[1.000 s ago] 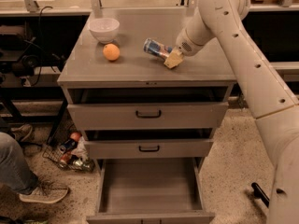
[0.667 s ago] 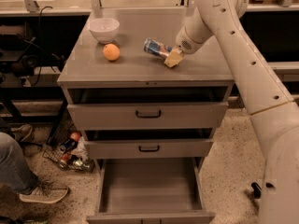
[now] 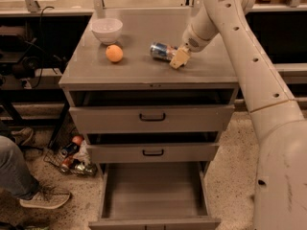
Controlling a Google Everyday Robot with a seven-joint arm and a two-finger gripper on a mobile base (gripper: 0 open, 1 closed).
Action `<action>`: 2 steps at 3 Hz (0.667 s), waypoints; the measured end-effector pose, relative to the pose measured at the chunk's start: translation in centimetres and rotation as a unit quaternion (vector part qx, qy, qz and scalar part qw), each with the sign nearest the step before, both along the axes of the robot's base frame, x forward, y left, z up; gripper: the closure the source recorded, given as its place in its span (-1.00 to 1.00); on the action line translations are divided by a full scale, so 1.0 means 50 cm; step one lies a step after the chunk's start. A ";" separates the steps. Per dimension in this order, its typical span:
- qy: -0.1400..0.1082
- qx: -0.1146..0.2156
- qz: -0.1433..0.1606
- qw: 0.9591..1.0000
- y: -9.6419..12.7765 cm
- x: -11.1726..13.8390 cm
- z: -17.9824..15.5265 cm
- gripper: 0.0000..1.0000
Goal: Pick redbull can from bottom drawer and place on counter
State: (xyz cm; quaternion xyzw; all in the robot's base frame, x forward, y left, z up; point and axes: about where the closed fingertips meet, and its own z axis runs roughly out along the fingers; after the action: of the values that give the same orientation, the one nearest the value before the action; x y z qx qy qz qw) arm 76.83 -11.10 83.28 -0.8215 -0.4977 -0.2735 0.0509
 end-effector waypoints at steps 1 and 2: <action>0.000 -0.001 0.002 1.000 -0.004 0.005 0.007 -1.00; 0.003 0.010 -0.002 1.000 -0.015 0.009 0.016 -1.00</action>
Offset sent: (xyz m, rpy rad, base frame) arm 0.0032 -0.0227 0.0217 0.0412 0.0273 -0.0158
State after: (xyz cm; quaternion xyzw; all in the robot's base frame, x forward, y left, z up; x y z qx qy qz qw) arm 77.28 -11.84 84.08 -0.8228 -0.4932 -0.2760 0.0599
